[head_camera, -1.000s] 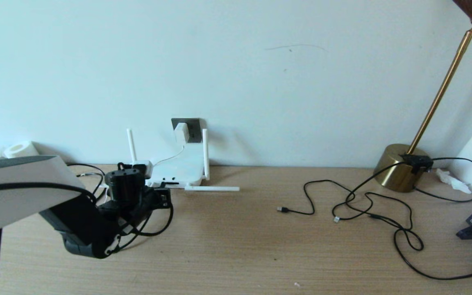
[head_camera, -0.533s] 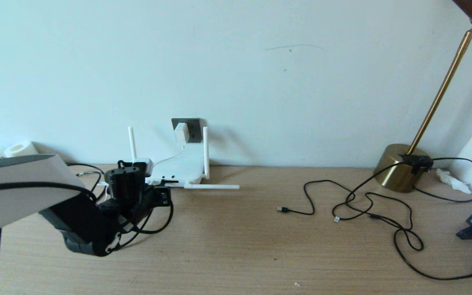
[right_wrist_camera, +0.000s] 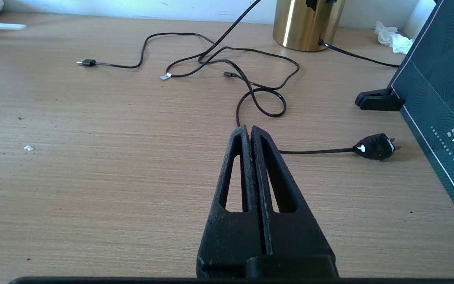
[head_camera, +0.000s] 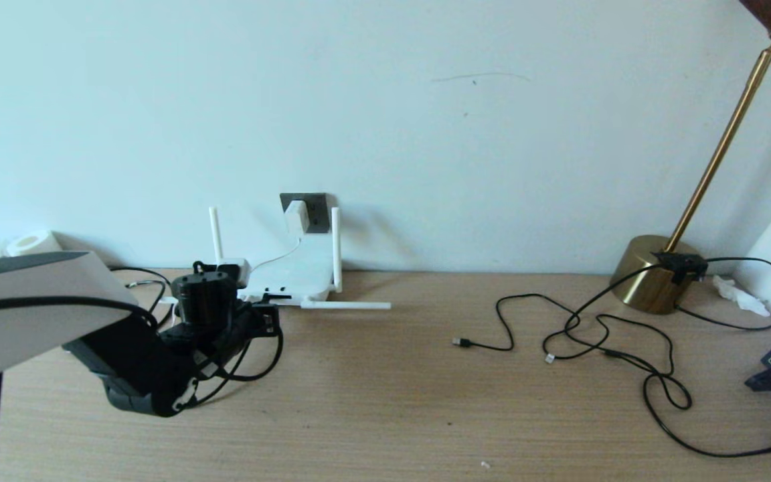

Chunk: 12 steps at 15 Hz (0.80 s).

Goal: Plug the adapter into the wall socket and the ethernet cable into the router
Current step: Plug cable into router interface

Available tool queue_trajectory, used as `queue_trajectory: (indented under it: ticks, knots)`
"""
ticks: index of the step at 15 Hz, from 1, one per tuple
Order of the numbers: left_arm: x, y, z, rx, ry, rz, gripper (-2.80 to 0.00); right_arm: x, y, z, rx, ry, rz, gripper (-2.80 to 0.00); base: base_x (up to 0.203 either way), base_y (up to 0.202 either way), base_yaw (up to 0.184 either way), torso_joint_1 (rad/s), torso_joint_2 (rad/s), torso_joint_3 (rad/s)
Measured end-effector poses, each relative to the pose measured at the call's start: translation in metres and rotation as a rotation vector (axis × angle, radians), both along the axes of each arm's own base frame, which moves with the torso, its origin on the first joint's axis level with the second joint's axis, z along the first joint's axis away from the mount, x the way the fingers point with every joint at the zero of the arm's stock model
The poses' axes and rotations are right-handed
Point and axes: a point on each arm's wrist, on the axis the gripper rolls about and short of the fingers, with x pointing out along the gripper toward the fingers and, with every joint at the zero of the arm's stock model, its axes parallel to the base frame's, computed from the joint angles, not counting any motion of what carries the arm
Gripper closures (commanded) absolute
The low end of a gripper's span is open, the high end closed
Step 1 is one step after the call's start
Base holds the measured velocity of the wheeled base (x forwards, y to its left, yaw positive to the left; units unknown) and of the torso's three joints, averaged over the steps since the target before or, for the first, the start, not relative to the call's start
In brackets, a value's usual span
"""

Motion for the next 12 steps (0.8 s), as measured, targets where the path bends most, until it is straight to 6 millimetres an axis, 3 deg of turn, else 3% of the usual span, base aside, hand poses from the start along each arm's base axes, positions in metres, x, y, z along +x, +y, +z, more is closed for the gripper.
queue_trajectory:
  ticks: [7, 8, 12]
  knots:
    - [-0.0005, 0.0010, -0.0003, -0.001, -0.003, 0.003, 0.00, 0.0000, 0.0000, 0.0000, -0.001, 0.000, 0.000, 0.00, 0.000, 0.000, 0.000, 0.000, 0.00, 0.000]
    - [-0.0011, 0.0011, -0.0007, -0.001, -0.002, 0.003, -2.80, 0.0000, 0.0000, 0.0000, -0.002, 0.000, 0.000, 0.00, 0.000, 0.000, 0.000, 0.000, 0.00, 0.000]
    - [-0.0041, 0.0017, 0.0004, -0.004, -0.007, 0.003, -2.80, 0.0000, 0.0000, 0.0000, -0.002, 0.000, 0.000, 0.00, 0.000, 0.000, 0.000, 0.000, 0.00, 0.000]
